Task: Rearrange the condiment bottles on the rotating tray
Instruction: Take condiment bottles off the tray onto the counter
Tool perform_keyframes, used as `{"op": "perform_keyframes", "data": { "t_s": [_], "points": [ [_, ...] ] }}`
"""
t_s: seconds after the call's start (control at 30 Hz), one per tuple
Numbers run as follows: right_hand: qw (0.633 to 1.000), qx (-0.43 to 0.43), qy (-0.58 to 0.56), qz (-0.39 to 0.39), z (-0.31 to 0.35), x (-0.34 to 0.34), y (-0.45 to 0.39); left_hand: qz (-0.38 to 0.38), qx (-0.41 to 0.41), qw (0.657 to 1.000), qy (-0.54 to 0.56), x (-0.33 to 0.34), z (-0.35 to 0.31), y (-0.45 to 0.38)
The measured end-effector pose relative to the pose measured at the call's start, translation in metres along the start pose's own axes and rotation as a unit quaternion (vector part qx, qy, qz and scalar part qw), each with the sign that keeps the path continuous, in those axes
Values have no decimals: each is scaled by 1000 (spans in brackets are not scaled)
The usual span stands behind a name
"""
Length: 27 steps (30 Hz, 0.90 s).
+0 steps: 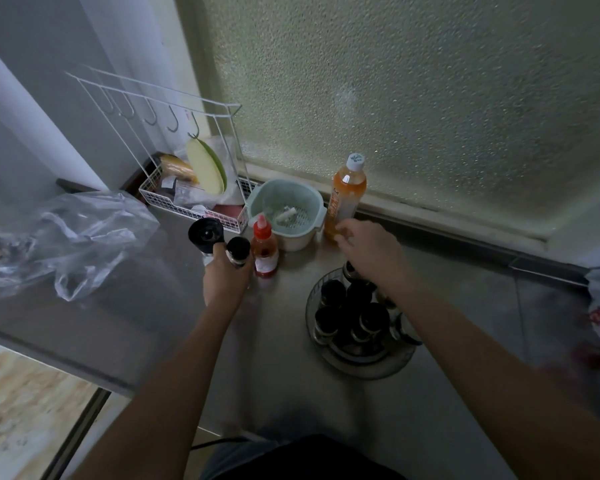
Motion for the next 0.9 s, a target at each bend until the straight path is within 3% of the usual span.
{"op": "perform_keyframes", "data": {
  "t_s": [0.13, 0.37, 0.6, 0.77, 0.9],
  "points": [
    [994, -97, -36, 35, 65, 12, -4, 29, -10, 998, -60, 1, 2, -5],
    [974, -113, -11, 198, 114, 81, -13, 102, -4, 989, -109, 6, 1, -11],
    [985, -126, -70, 89, 105, 68, -10, 76, 40, 990, -107, -3, -20, 1],
    [971, -78, -209, -85, 52, -41, 17, 52, 124, 991, -17, -3, -54, 11],
    [958, -43, -228, -166, 0, -100, 60, 126, 165, 975, 74, 29, -90, 15]
  ]
}}
Point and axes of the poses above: each hand's wrist, its own y-axis away from the middle knuckle, its own x-axis out of the palm, z = x × y, the point moved 10 cm from there along -y, towards the middle knuckle, and after that the axes turned 14 degrees about x, right-handed, at the moved point
